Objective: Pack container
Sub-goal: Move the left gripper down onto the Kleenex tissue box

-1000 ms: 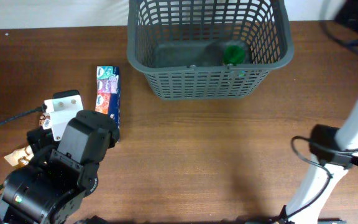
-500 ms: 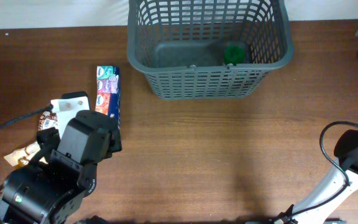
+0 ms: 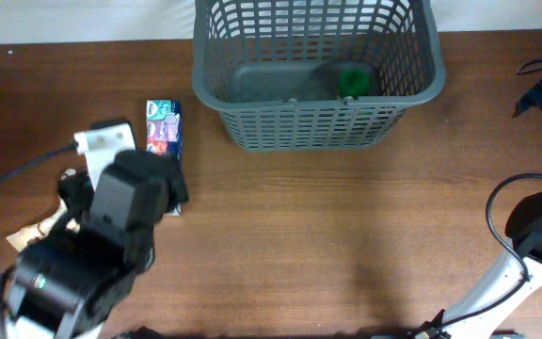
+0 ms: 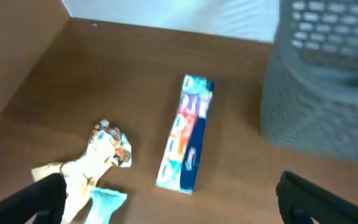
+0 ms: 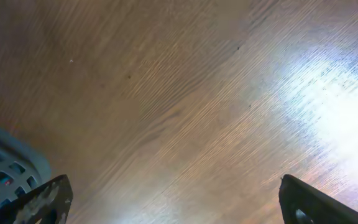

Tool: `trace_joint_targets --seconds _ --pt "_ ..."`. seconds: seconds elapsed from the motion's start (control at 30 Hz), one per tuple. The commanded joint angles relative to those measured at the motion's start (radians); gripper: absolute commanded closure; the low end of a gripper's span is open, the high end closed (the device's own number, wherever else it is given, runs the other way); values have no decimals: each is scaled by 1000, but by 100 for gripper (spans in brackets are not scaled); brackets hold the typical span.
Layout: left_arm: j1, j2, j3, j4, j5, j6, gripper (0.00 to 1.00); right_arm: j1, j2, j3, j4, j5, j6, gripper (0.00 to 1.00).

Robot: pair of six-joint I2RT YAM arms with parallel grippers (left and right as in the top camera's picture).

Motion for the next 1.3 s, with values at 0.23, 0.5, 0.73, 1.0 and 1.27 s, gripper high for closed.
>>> trace_joint_targets --seconds 0.23,0.5,0.73,1.0,1.27 --pt "483 287 10 52 553 204 0 0 -13 -5 0 -9 11 1" --pt "642 482 10 110 903 623 0 0 -13 -5 0 -9 11 1" --pt "640 684 10 162 895 700 0 0 -13 -5 0 -9 11 1" --pt "640 852 10 245 778 661 0 0 -13 -5 0 -9 11 1" --pt "639 918 10 291 745 610 0 0 -13 -5 0 -9 11 1"
